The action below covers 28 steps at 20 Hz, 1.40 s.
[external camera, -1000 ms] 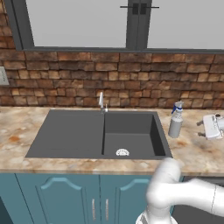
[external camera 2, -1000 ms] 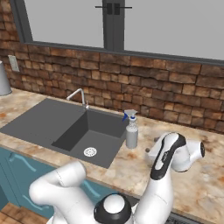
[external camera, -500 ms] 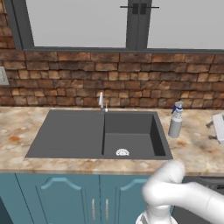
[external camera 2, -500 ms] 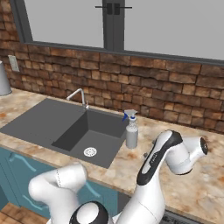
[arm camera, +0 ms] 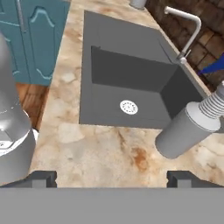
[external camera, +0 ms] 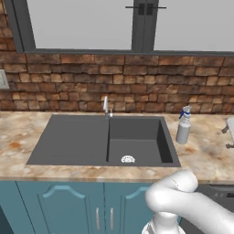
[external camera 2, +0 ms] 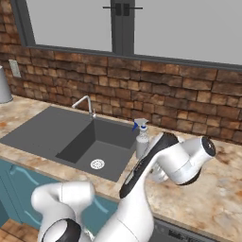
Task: Locate and retrieve the spray and bar soap from the cabinet. Place them next to the sink.
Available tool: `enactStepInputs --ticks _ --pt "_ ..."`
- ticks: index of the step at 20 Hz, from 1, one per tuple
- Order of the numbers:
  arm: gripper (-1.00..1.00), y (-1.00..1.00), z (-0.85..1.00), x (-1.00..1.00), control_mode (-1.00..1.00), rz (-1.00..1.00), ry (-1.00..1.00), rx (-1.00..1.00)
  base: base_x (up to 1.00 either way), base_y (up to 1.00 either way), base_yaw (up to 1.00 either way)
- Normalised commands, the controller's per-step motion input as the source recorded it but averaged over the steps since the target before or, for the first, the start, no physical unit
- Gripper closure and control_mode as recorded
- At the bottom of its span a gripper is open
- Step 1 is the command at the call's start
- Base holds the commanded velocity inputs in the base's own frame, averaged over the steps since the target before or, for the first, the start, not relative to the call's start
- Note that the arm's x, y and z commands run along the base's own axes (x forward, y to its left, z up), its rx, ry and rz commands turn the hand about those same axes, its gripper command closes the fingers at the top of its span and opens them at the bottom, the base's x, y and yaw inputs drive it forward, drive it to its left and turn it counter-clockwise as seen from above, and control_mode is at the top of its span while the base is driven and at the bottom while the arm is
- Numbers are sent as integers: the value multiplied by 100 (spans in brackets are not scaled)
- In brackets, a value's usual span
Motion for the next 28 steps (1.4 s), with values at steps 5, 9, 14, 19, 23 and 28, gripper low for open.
enactStepInputs --ticks 5,9,14,19,23,28 --pt "-100 52 35 -39 -100 12 -7 -35 0 0 0" --pt "-100 54 34 -33 -100 15 -6 -41 0 0 0" --pt "-100 47 14 -3 -100 11 4 -23 0 0 0" --pt "-100 18 -1 4 -100 37 14 -9 0 0 0" --pt "-100 15 -5 -5 -100 50 2 -6 0 0 0" --pt "-100 25 0 -13 -100 49 0 -9 0 0 0"
